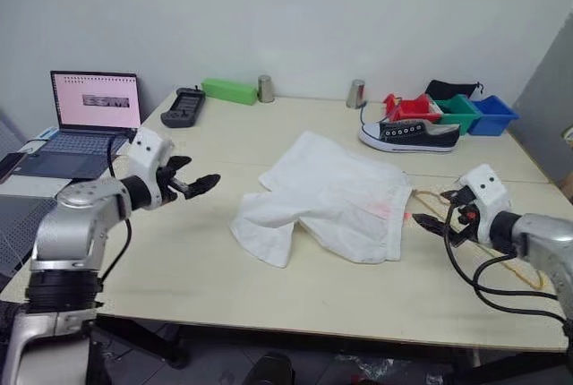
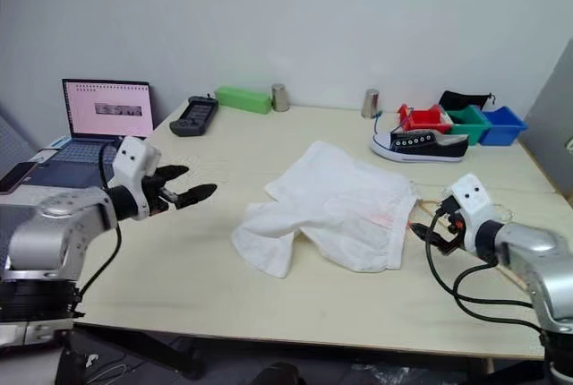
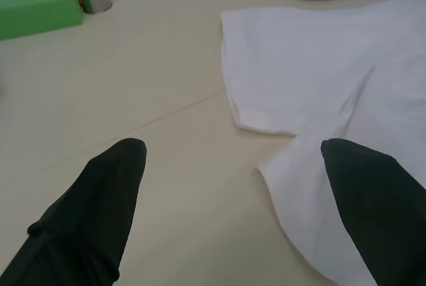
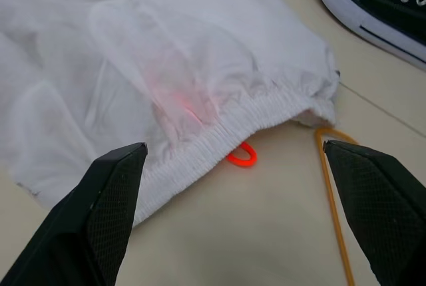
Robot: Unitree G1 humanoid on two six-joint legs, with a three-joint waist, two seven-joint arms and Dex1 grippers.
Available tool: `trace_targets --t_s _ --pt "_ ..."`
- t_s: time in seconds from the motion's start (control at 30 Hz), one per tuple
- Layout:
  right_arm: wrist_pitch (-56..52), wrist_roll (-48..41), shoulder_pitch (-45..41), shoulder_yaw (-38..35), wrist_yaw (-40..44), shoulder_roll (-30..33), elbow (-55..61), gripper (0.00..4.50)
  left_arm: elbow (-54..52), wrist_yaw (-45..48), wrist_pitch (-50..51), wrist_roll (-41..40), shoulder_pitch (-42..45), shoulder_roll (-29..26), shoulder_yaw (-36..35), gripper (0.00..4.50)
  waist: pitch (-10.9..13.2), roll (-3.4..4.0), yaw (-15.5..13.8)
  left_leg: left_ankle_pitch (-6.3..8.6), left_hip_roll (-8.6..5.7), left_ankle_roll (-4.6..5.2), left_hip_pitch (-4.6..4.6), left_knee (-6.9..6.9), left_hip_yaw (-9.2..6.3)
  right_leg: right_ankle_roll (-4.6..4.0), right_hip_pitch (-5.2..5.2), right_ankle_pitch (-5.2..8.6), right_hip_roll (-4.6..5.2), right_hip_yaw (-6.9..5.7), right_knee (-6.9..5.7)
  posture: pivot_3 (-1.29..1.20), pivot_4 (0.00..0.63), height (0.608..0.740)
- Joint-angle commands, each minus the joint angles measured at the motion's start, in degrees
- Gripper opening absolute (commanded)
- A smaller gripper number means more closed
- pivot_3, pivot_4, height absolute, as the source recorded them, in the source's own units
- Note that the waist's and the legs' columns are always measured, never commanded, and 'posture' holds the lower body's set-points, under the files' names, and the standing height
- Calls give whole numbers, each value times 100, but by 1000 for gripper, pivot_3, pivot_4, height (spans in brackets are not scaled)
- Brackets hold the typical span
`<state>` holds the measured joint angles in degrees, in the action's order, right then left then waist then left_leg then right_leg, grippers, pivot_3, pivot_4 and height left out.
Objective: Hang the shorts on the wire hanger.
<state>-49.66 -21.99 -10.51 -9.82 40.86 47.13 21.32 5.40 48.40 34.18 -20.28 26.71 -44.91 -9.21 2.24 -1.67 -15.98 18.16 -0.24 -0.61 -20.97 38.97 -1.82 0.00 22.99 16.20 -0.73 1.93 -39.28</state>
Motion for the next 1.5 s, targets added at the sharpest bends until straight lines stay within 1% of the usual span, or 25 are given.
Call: trace_targets --t_s 0.03,0.17,0.37,0.43,0.57,0.7,0.83,1.0,1.13,1.23,1.37,1.4,1.5 --pt "286 -6 -218 71 232 176 -76 4491 93 149 -261 14 239 -49 39 4500 1 0 -19 0 0 0 0 0 0 0 0 0 0 0 0 401 0 740" --pt "509 116 -370 211 308 206 -329 4491 120 299 -388 81 299 -65 162 4500 3 -4 -48 0 1 0 -1 1 1 -1 1 -1 -2 1 1 404 0 740" --pt "657 99 -243 294 560 381 -254 4491 -83 405 -405 35 115 -104 140 4500 3 -4 -138 0 2 1 -8 1 0 -2 5 -2 -2 -1 8 402 0 740" --pt "683 74 -225 310 660 452 -242 4491 -198 440 -379 -21 80 -89 128 4500 3 -4 -165 0 2 1 -12 1 -2 -2 6 -2 0 -2 10 404 0 740" --pt "783 55 -207 482 999 699 -127 4491 -792 755 -167 -256 -102 -132 258 4500 3 -4 -208 0 3 1 -15 2 -2 0 6 -7 0 -3 16 403 0 740" --pt "1032 198 -257 889 1339 913 -12 4491 -1537 1186 96 -489 -344 -203 576 4500 3 -4 -260 1 3 1 -14 2 -1 0 6 -7 0 -2 16 400 0 740" --pt "1710 823 -488 1645 1554 936 -420 4491 -1866 1533 -196 -173 -495 -207 1326 4500 3 -3 -279 0 4 1 -11 3 1 0 4 -7 -4 -3 16 396 0 740" --pt "2321 1403 -853 2343 1778 746 -1197 4491 -1414 1446 -884 569 -440 138 2202 4500 2 -1 -285 0 4 2 -6 7 10 0 -1 -8 -11 4 18 386 0 740" --pt "2812 1858 -1027 2707 1892 651 -1740 4491 -826 1412 -1335 1018 -428 454 2644 4500 2 -1 -295 0 3 2 -7 7 13 -1 0 -8 -11 5 20 381 0 740" --pt "3195 2280 -1162 2881 1788 568 -2133 4491 -404 1326 -1485 1237 -347 684 2792 4500 2 -1 -295 0 5 2 -10 8 15 -3 6 -9 -11 8 19 381 0 740" --pt "3279 2370 -1227 3004 1986 401 -2360 4491 410 1079 -2164 1880 -289 891 3115 4500 -2 2 -298 0 5 2 -8 8 16 -7 8 -12 -10 9 16 367 0 740" --pt "3331 2427 -1250 3022 1992 352 -2439 4491 530 1073 -2303 1969 -263 921 3147 4500 -5 -3 -301 0 5 2 -7 8 17 -8 7 -13 -11 8 15 367 0 740" --pt "3491 2568 -1297 3076 2055 273 -2666 4491 763 1098 -2523 2079 -216 1001 3141 4500 -20 16 -313 0 4 2 4 9 18 -7 -6 -15 -10 9 16 375 0 740"
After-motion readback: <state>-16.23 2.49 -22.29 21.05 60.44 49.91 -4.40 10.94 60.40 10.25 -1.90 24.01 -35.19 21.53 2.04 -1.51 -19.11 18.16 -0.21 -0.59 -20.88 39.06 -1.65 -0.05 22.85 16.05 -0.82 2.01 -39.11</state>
